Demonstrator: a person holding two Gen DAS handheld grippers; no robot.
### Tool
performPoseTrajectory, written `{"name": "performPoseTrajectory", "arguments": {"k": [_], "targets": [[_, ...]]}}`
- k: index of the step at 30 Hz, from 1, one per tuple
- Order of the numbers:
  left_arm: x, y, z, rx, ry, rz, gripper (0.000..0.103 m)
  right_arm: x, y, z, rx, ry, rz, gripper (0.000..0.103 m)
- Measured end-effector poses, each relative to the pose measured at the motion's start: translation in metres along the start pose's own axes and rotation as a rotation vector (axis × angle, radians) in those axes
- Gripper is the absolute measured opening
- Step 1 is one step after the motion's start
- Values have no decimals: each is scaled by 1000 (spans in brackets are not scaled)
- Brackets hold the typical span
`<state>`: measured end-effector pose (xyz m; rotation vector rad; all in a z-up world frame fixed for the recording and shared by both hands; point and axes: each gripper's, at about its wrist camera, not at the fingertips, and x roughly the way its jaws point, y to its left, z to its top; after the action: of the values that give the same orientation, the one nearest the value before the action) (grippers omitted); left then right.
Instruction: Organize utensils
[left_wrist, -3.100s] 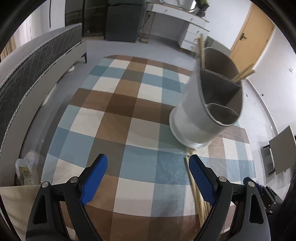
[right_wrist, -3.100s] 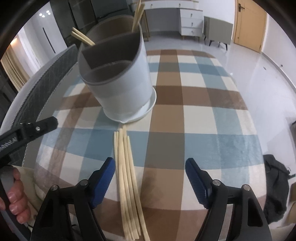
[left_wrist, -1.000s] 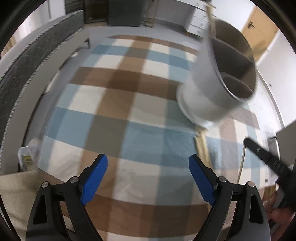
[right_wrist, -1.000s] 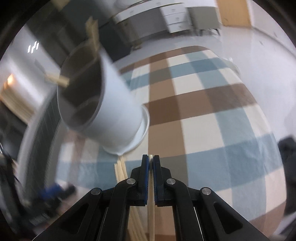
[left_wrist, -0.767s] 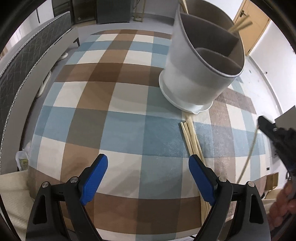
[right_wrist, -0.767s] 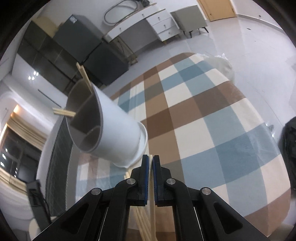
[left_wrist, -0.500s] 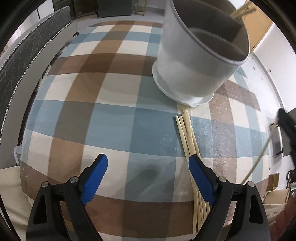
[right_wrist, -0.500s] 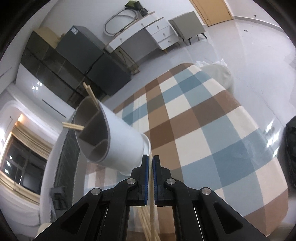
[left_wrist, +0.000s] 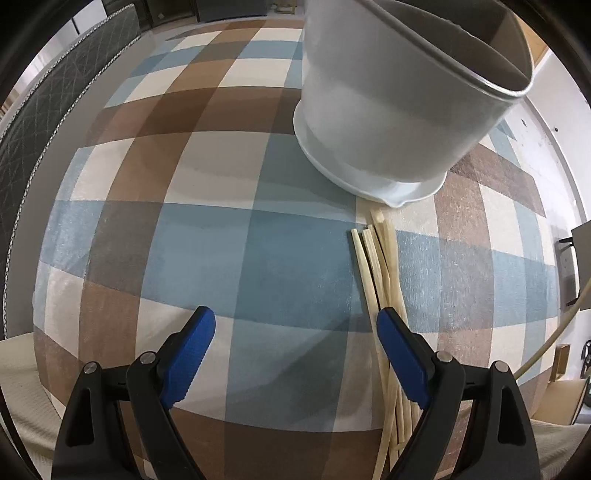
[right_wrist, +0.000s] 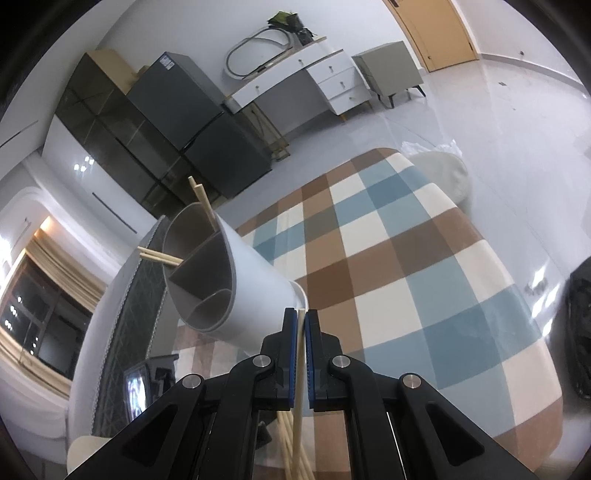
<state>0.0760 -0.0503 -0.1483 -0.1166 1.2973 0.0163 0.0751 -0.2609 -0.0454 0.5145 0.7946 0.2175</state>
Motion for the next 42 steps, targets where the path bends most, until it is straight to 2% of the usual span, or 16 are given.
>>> {"name": "performPoseTrajectory", "arguments": {"k": [6, 10, 12, 18, 24, 26, 31, 39, 41, 42], "targets": [[0, -2, 8, 11, 35, -1, 85, 0, 1, 1, -9, -5, -8, 3], [1, 5, 13, 16, 27, 24, 79, 0, 1, 1, -5, -4, -7, 3], [-1, 4, 10, 37, 16, 37, 78, 1, 1, 1, -6, -1, -9, 3], [-2, 5, 14, 16, 28, 38, 78, 0, 1, 1, -16, -4, -16, 3], [-7, 7, 23, -25, 5, -45, 78, 0, -3, 1, -5, -3, -23, 3], [-8, 5, 23, -10, -1, -71, 78, 0, -3, 2, 2, 2, -12, 3], [0, -5, 23, 53, 2, 44, 81, -6, 6, 3, -37, -18, 5, 3], [-1, 0, 30, 43, 28, 40, 77, -4, 9, 3, -35, -16, 8, 3], [-3, 3, 30, 39, 20, 41, 74, -5, 8, 4, -36, -18, 7, 3], [-6, 0, 29, 37, 15, 41, 69, -5, 9, 4, -42, -17, 6, 3]]}}
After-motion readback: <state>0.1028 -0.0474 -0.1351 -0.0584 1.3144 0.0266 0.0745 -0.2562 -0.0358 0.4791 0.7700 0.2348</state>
